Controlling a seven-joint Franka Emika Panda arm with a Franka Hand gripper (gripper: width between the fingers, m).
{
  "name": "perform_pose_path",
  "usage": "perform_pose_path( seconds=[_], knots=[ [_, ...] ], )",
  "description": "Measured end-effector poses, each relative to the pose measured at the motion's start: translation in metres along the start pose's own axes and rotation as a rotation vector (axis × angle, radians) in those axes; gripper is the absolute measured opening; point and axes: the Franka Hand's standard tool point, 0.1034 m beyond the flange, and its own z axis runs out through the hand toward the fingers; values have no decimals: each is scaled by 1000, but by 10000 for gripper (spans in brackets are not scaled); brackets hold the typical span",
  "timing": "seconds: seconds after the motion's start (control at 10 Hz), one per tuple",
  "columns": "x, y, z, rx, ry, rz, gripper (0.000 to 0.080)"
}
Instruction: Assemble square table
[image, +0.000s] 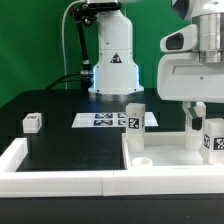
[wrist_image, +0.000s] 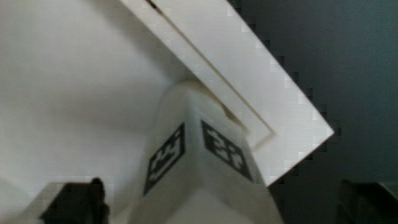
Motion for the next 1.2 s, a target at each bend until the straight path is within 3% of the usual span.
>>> perform_pose_path(
  seconds=[0.3, 0.7, 0.8, 0.9, 1.1, 1.2],
  knots=[
    [2, 1, -1, 2, 3, -273, 649],
    [5, 4, -2, -16, 12, -519, 649],
    [6, 4, -2, -17, 11, -513, 517],
    [6, 4, -1, -17, 11, -513, 517],
    [6, 5, -1, -18, 12, -512, 289],
    [6, 5, -1, -17, 12, -505, 289]
  ],
)
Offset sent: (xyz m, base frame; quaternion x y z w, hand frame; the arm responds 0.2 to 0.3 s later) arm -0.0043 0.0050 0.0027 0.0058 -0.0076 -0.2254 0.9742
